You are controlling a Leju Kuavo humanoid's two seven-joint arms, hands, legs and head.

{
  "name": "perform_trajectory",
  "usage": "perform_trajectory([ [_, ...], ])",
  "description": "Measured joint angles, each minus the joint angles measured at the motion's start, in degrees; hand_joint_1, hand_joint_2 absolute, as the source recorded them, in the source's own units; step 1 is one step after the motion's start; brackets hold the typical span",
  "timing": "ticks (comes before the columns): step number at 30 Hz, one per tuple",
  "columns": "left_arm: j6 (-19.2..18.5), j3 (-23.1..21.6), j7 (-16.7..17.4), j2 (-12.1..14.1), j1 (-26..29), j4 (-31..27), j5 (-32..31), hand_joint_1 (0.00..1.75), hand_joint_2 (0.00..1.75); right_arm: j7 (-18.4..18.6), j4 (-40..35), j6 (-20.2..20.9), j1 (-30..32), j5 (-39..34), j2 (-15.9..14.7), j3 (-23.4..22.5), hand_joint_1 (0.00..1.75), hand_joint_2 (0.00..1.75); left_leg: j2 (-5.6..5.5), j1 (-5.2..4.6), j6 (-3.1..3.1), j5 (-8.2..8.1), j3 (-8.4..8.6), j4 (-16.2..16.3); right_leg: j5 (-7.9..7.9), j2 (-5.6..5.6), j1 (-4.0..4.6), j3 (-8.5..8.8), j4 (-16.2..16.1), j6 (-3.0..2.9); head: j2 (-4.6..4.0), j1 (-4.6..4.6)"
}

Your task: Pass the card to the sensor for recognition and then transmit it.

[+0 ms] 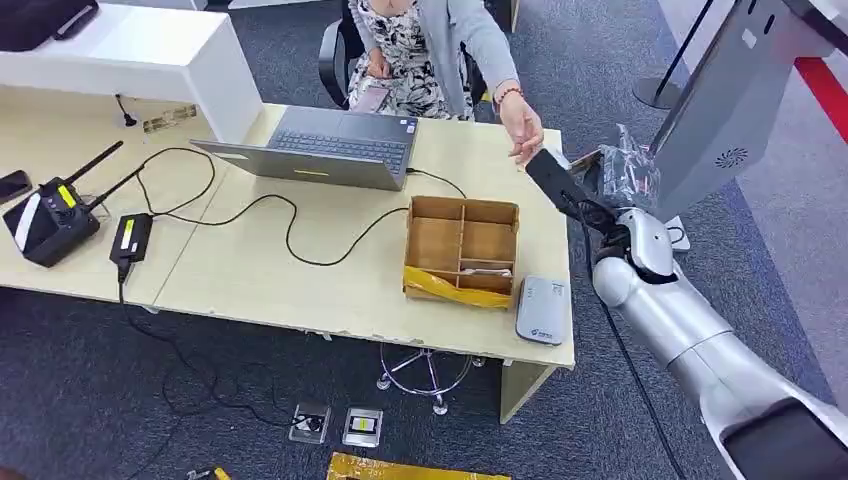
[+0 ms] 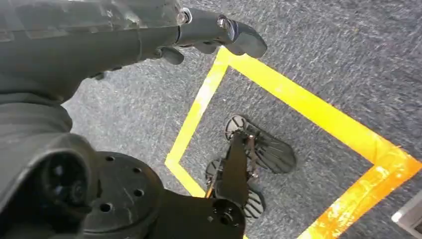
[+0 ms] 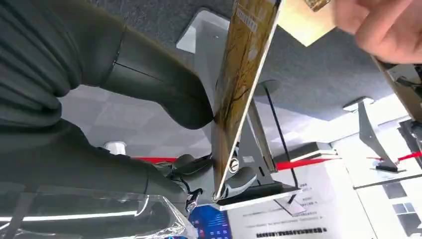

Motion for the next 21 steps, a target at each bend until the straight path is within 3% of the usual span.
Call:
perform_trajectory([
  [7, -0.31, -0.55, 0.26, -0.13, 0.13, 0.0, 0.28, 0.0, 0.0, -2.86, 3.41, -1.49, -0.38, 0.35, 3.74, 0.0, 1.75, 1.75, 0.0, 0.0, 0.0, 0.0, -0.01, 0.0, 0.0, -0.02, 0.0, 0.0, 0.01, 0.0, 0.0, 0.0],
  [21, -0.52, -1.09, 0.26, 0.0, 0.37, 0.02, 0.02, 0.0, 0.0, -3.91, 9.42, -2.12, -1.93, 0.92, 8.86, 0.0, 1.75, 1.75, 0.0, 0.0, 0.0, 0.0, -0.01, 0.0, 0.0, -0.02, 0.0, 0.0, 0.01, 0.0, 0.0, 0.0],
])
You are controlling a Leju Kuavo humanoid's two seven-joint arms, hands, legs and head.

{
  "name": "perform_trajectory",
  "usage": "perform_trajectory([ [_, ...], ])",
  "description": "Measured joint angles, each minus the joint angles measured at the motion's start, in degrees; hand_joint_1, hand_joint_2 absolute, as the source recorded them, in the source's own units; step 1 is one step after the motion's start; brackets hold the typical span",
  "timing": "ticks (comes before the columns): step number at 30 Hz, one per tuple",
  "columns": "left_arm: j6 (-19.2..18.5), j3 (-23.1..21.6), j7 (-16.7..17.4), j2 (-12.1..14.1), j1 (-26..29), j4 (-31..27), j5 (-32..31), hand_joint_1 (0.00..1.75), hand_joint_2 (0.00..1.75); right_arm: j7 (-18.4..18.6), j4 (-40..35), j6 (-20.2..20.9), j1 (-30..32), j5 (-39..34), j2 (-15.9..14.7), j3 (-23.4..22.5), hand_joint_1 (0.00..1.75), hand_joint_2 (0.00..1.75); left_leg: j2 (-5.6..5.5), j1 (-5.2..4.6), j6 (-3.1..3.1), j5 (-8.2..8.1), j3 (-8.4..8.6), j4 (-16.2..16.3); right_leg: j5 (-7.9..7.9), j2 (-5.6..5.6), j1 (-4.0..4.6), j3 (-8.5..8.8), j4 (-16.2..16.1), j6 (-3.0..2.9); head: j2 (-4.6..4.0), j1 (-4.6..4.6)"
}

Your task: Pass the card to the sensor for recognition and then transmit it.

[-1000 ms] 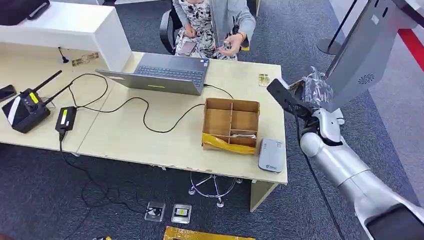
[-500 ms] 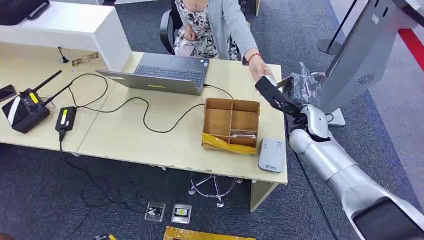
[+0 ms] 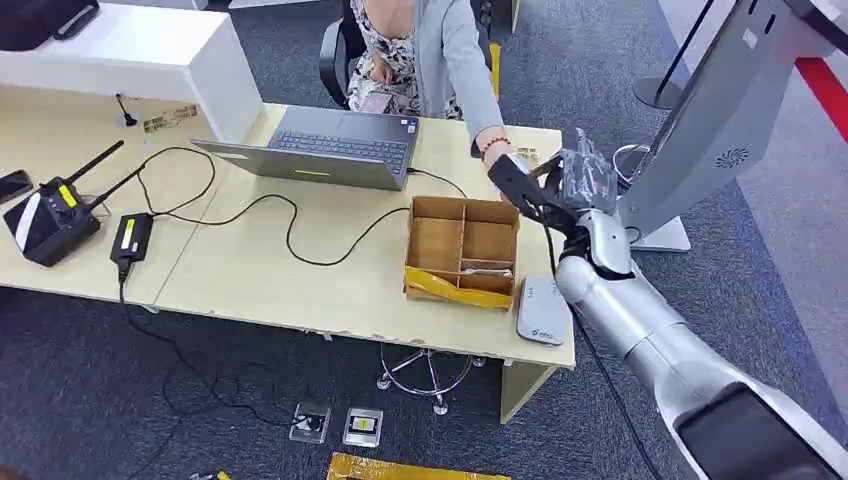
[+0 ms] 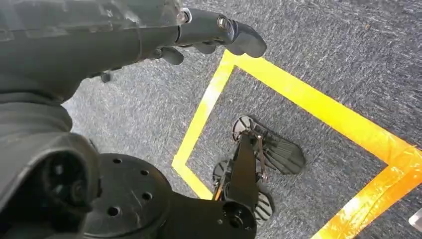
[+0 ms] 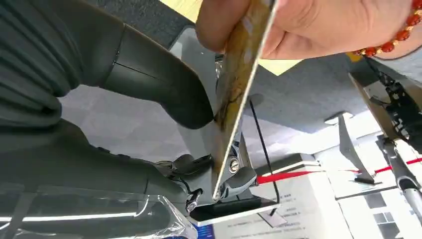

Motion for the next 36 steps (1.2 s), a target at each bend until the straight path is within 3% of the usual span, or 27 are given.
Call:
perform_trajectory([
  [2, 0.0, -0.24, 0.0, 0.02, 0.0, 0.0, -0.09, 0.0, 0.0, 0.0, 0.43, -0.02, -0.29, 0.09, 0.41, 0.02, 1.75, 1.75, 0.0, 0.0, 0.0, 0.0, 0.0, 0.0, 0.0, -0.01, 0.0, 0.0, 0.0, 0.0, 0.0, 0.0],
  [3, 0.02, -0.31, 0.0, 0.02, 0.01, 0.0, -0.15, 0.0, 0.0, -0.02, 0.68, -0.04, -0.43, 0.09, 0.48, 0.02, 0.45, 1.75, 0.0, 0.0, 0.0, 0.0, -0.01, 0.0, 0.0, -0.02, 0.0, 0.0, 0.0, 0.0, 0.0, 0.0],
  [4, 0.02, -0.35, 0.0, 0.02, 0.01, 0.0, -0.17, 0.0, 0.0, -0.02, 1.0, -0.04, -0.57, 0.11, 0.74, 0.02, 0.0, 0.0, -0.01, 0.0, 0.0, 0.0, -0.01, 0.0, 0.0, -0.02, 0.0, 0.01, 0.0, 0.0, 0.0, -0.02],
  [12, 0.04, -1.27, 0.0, 0.04, 0.04, 0.0, -0.57, 0.0, 0.0, -2.21, 2.16, 3.06, -0.73, 0.26, 1.42, 0.07, 0.0, 0.0, 0.0, 0.0, 0.0, 0.0, 0.0, 0.0, 0.0, -0.01, 0.0, 0.0, -0.01, 0.0, 0.0, 0.0],
  [23, 0.15, -1.35, 0.0, 0.04, 0.12, 0.0, 0.07, 0.0, 0.0, -2.01, 2.12, 3.1, -0.73, 1.4, 1.4, 0.13, 0.0, 0.0, 0.0, 0.0, 0.0, 0.0, 0.02, 0.01, 0.0, 0.0, 0.0, -0.01, 0.0, 0.0, 0.0, 0.0],
  [28, 0.7, -1.35, 0.35, 0.0, 0.37, 0.0, 1.47, 0.0, 0.0, 0.81, -3.22, 4.48, 1.89, 4.9, -1.23, -0.09, 0.0, 0.0, 0.01, 0.0, 0.0, 0.0, 0.05, 0.02, 0.0, 0.01, 0.0, -0.02, -0.04, 0.0, 0.0, 0.0],
  [29, 0.72, -1.35, 0.59, 0.0, 0.44, 0.0, 1.79, 0.0, 0.0, 1.42, -5.01, 4.94, 3.05, 5.49, -2.17, -0.37, 0.0, 1.75, 0.0, 0.0, 0.0, 0.0, 0.05, 0.03, 0.0, -0.01, 0.0, -0.01, -0.04, 0.0, 0.0, 0.02],
  [36, -0.31, -1.35, 0.5, 0.22, 1.0, 0.04, 2.29, 0.0, 0.0, 5.38, -25.65, 8.65, 13.83, 7.06, -11.47, -5.68, 0.0, 1.75, 0.0, -0.01, 0.01, -0.05, 0.03, 0.06, 0.0, -0.02, 0.0, -0.01, -0.08, 0.0, 0.0, 0.02],
])
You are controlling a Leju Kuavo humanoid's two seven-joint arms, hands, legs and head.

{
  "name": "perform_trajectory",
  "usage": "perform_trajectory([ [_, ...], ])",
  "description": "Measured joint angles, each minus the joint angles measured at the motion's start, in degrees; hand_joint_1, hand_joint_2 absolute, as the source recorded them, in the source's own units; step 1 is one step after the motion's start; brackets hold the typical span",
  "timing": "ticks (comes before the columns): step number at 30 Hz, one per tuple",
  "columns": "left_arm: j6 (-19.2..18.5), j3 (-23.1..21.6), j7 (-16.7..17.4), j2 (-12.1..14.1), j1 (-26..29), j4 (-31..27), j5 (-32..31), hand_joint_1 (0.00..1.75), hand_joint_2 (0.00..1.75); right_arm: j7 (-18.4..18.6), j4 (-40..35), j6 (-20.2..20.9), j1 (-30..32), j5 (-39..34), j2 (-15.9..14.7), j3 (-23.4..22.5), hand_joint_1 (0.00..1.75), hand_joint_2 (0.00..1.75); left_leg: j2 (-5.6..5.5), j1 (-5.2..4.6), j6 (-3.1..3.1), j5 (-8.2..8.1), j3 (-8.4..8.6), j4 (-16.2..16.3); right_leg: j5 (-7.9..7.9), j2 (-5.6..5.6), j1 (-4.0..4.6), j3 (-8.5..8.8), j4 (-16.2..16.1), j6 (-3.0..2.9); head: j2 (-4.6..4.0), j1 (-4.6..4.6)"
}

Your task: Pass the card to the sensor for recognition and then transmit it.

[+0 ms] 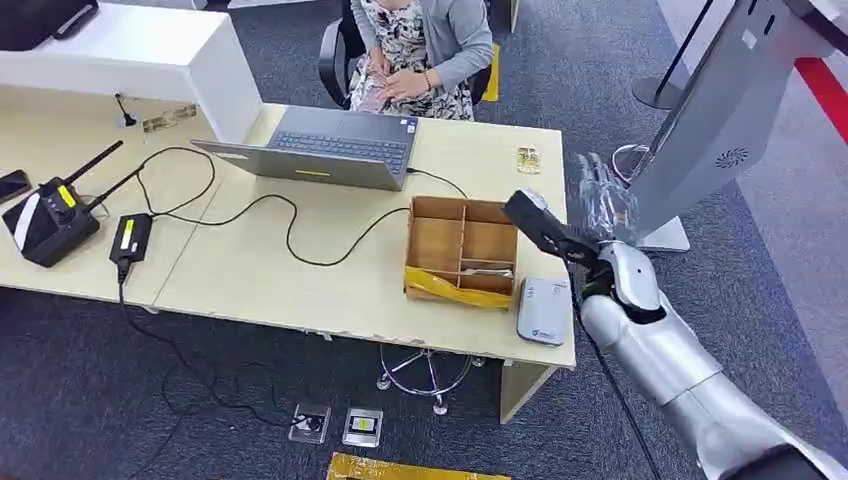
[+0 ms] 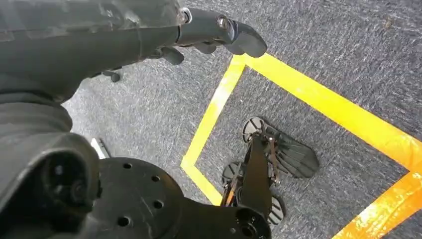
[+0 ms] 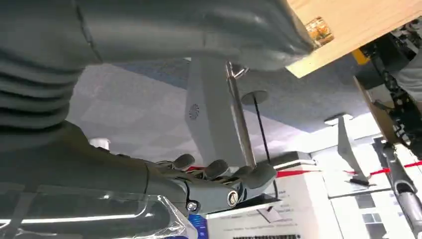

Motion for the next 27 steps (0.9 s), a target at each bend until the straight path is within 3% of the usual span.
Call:
perform_trajectory([
  [6, 0.9, 0.02, -1.27, 0.92, -0.02, 0.17, 0.18, 0.0, 0.0, 2.47, -17.18, -2.05, 8.69, 5.09, -6.25, -1.42, 0.0, 1.75, 0.05, 0.05, -0.04, -0.03, 0.04, -0.01, 0.0, 0.03, 0.04, 0.0, 0.01, -0.01, 0.0, -0.02],
  [13, 1.77, 0.02, -1.22, 0.96, -0.02, 0.17, 0.15, 0.0, 0.0, 4.5, -31.26, -4.76, 16.52, 9.29, -9.27, -1.05, 0.0, 1.75, 0.05, 0.08, -0.05, -0.02, 0.02, -0.03, -0.01, 0.04, 0.06, 0.01, 0.02, -0.01, 0.0, -0.02],
  [17, 2.29, 0.02, -0.57, 0.92, -0.04, 0.2, 0.18, 0.0, 0.0, 4.94, -36.84, -5.2, 19.27, 11.03, -9.88, -0.99, 0.0, 1.75, 0.07, 0.07, -0.05, -0.03, 0.02, -0.03, -0.01, 0.08, 0.05, 0.01, 0.01, -0.01, 0.0, -0.02],
  [23, 3.48, 0.02, 0.87, 0.22, -0.06, 0.2, 0.26, 0.0, 0.0, 7.37, -40.36, -4.0, 22.29, 25.14, -9.82, -0.68, 0.0, 1.75, 0.08, 0.07, -0.07, -0.04, 0.02, -0.03, -0.01, 0.12, 0.05, 0.02, 0.01, -0.01, 0.0, -0.02],
  [27, 4.35, 0.0, 1.75, -0.83, -0.16, 0.2, 0.2, 0.0, 0.0, 7.17, -40.73, -2.56, 25.02, 26.88, -7.85, -0.16, 0.0, 1.75, 0.06, 0.09, -0.07, -0.04, -0.01, -0.03, -0.02, 0.09, 0.07, 0.03, 0.01, -0.02, 0.0, -0.02],
])
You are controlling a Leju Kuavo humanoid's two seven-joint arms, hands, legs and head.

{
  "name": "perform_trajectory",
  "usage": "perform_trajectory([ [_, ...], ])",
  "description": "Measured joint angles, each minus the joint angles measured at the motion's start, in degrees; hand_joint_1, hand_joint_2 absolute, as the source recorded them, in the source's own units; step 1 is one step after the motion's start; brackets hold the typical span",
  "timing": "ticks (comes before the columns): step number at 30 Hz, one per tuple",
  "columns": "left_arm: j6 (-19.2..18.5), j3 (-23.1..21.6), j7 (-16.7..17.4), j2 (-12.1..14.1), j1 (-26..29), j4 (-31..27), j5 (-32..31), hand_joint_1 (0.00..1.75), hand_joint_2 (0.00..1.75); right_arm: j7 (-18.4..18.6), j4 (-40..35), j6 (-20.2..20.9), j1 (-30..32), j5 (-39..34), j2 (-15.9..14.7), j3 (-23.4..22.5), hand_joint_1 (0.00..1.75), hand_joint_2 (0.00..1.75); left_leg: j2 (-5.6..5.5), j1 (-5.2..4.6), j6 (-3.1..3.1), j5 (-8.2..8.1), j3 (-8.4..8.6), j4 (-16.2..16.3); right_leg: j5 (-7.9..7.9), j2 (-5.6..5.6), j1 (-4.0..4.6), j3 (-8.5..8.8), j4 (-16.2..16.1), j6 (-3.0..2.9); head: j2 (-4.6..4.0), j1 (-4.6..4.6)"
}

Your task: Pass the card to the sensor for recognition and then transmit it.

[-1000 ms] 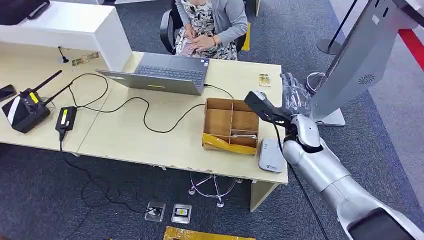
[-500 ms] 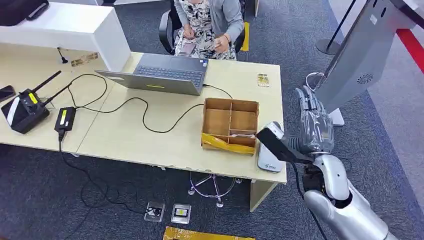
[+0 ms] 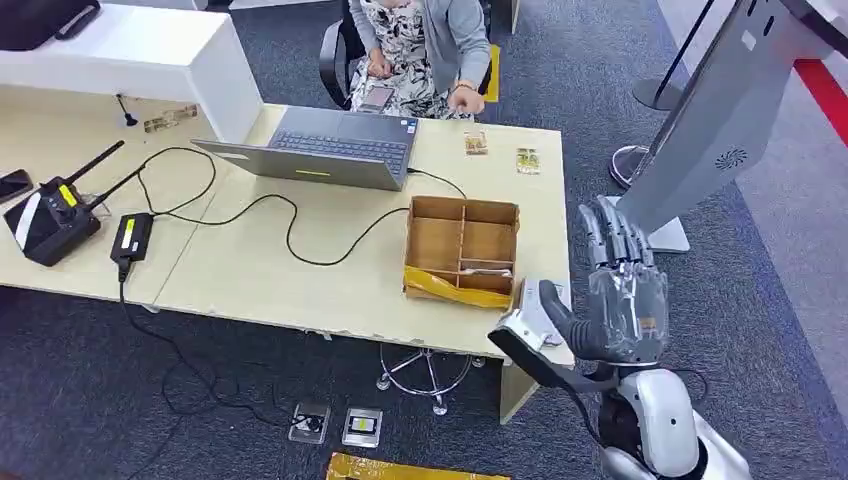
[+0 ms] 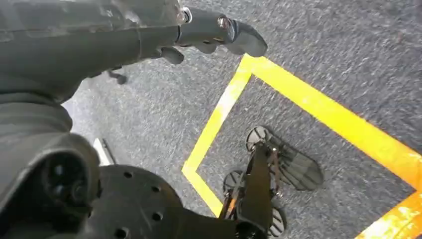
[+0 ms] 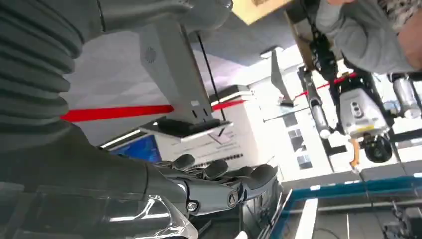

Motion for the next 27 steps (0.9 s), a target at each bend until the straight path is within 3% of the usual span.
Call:
perform_trajectory([
  [12, 1.64, -0.04, 1.27, -1.27, -0.26, -0.02, -0.02, 0.0, 0.0, -1.35, 3.08, 3.89, 1.79, 1.31, 7.46, 2.49, 0.0, 1.75, 0.01, 0.02, -0.03, -0.01, -0.01, -0.01, -0.02, 0.02, 0.02, -0.02, 0.02, -0.03, 0.0, 0.02],
  [19, 2.16, -0.09, 2.14, -1.84, -0.31, -0.02, -0.7, 0.0, 0.0, 1.47, 7.28, 6.54, 1.66, 5.11, 12.31, 3.89, 0.0, 1.75, 0.01, 0.01, -0.03, -0.02, -0.01, -0.01, -0.02, 0.03, 0.02, -0.03, 0.01, -0.03, 0.0, 0.02],
  [22, 2.84, -0.33, 2.95, -2.62, -0.31, -0.02, -1.24, 0.0, 0.0, 2.4, 8.28, 9.29, 1.65, 2.47, 14.03, 4.31, 0.0, 1.75, 0.01, 0.01, -0.03, -0.02, -0.02, -0.01, -0.02, 0.03, 0.02, -0.03, 0.01, -0.03, 0.0, 0.0],
  [27, 3.34, -0.37, 3.19, -3.8, -0.33, -0.02, -1.79, 0.0, 0.0, 2.53, 11.98, 9.62, 0.28, -0.94, 16.9, 4.7, 0.0, 1.75, 0.01, 0.01, -0.03, -0.02, -0.01, -0.01, -0.02, 0.03, 0.02, -0.02, 0.01, -0.03, 0.0, 0.02],
])
